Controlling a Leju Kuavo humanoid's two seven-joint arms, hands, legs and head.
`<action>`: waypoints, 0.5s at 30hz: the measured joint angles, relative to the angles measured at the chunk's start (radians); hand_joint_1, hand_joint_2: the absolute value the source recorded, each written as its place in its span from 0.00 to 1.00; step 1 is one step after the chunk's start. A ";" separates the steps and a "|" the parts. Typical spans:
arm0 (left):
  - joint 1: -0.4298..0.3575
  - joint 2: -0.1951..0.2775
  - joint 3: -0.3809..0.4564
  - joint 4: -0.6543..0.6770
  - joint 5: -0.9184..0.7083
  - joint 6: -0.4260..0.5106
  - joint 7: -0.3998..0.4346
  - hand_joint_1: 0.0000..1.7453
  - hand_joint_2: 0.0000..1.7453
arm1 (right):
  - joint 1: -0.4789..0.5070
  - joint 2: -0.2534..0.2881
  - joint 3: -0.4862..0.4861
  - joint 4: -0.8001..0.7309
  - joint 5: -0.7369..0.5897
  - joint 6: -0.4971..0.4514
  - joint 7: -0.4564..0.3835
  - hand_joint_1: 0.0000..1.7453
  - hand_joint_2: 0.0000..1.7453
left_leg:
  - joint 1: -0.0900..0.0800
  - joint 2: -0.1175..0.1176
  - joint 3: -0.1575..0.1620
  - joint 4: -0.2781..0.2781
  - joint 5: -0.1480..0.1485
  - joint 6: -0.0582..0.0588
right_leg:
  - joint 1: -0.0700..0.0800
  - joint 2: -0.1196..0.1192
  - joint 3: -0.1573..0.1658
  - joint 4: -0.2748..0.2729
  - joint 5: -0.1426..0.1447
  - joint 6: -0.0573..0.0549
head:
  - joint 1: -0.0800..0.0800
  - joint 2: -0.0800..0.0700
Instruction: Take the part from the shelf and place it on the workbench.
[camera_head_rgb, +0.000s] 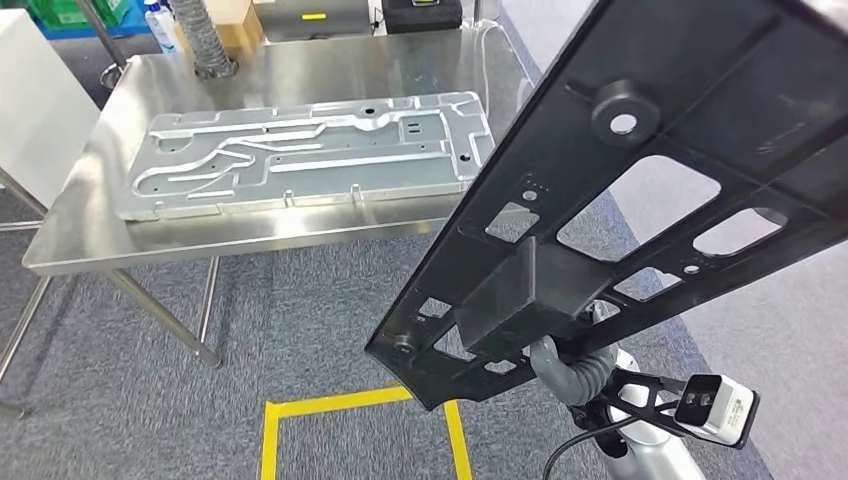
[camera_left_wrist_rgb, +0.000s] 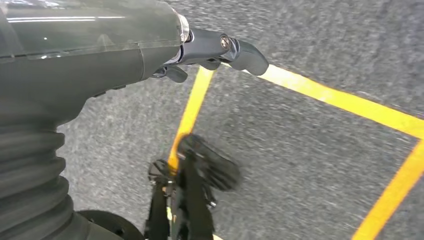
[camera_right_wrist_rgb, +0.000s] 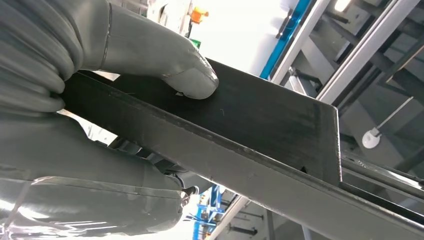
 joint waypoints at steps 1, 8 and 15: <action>0.003 0.000 0.000 0.000 0.000 0.000 0.000 0.00 1.00 | 0.001 0.000 0.000 0.000 0.001 0.000 0.000 1.00 1.00 | -0.001 0.000 -0.003 -0.055 0.087 0.002 | 0.001 0.002 0.017 0.001 -0.017 0.004 | 0.000 0.000; -0.002 0.001 0.000 0.001 0.000 0.003 0.001 0.00 1.00 | 0.009 0.000 0.000 -0.011 0.001 0.001 0.000 1.00 1.00 | -0.001 0.000 0.054 -0.140 0.210 0.045 | 0.003 0.001 -0.041 0.173 0.003 0.038 | 0.000 0.000; -0.001 0.001 0.000 0.001 0.000 0.006 0.001 0.00 1.00 | 0.023 0.003 -0.004 -0.012 0.011 0.002 0.000 1.00 1.00 | -0.002 -0.003 0.171 -0.143 0.114 0.045 | -0.008 -0.008 -0.226 0.207 -0.116 0.043 | 0.000 0.000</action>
